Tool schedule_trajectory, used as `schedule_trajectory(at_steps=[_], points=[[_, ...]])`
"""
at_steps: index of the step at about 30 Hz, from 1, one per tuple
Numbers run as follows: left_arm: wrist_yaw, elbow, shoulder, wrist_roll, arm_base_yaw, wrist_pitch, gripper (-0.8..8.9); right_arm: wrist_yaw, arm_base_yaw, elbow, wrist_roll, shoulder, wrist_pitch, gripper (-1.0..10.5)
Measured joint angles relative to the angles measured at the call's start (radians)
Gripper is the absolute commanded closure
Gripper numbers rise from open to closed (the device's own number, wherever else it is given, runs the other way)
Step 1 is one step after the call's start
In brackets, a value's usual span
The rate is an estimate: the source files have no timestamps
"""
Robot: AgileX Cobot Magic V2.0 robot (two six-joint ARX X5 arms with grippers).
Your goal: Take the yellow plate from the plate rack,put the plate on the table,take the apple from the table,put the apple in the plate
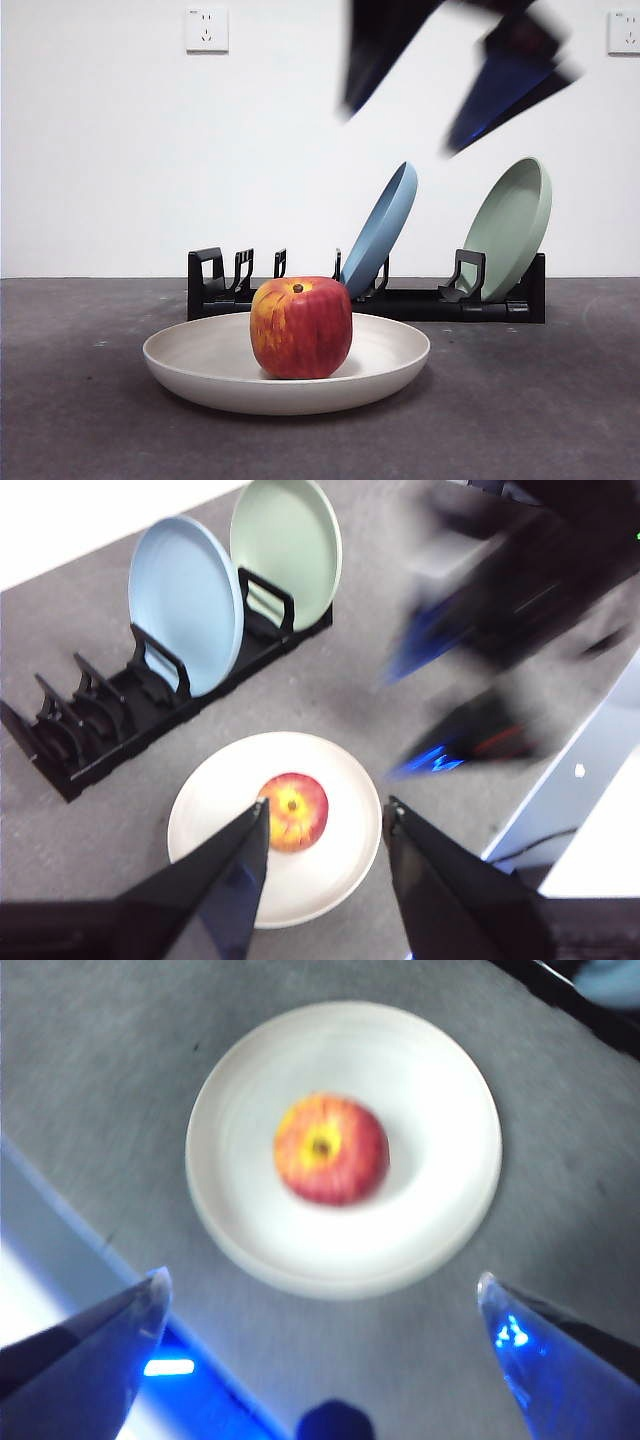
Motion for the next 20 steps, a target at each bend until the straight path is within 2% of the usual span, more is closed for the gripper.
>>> schedule_trajectory(at_steps=[3, 10, 11, 13, 14, 15, 20], points=[[0.003, 0.0, 0.0, 0.0, 0.0, -0.013, 6.26, 0.0, 0.0, 0.0, 0.001, -0.131, -0.142, 3.9], [0.105, 0.0, 0.0, 0.0, 0.0, -0.023, 6.43, -0.014, 0.0, 0.0, 0.034, -0.337, -0.385, 5.2], [0.118, 0.0, 0.0, 0.0, 0.0, -0.026, 6.97, -0.029, 0.0, 0.0, 0.037, -0.355, -0.404, 6.1], [0.147, 0.0, 0.0, 0.0, 0.0, -0.04, 8.37, -0.067, 0.0, 0.0, 0.042, -0.386, -0.432, 8.5], [0.154, 0.0, 0.0, 0.0, 0.0, -0.047, 8.21, -0.086, 0.0, 0.0, 0.044, -0.399, -0.439, 9.8], [0.158, 0.0, 0.0, 0.0, 0.0, -0.053, 8.22, -0.1, 0.0, 0.0, 0.044, -0.409, -0.44, 9.5], [0.175, 0.0, 0.0, 0.0, 0.0, -0.082, 8.22, -0.105, 0.0, 0.0, 0.046, -0.433, -0.439, 9.5]])
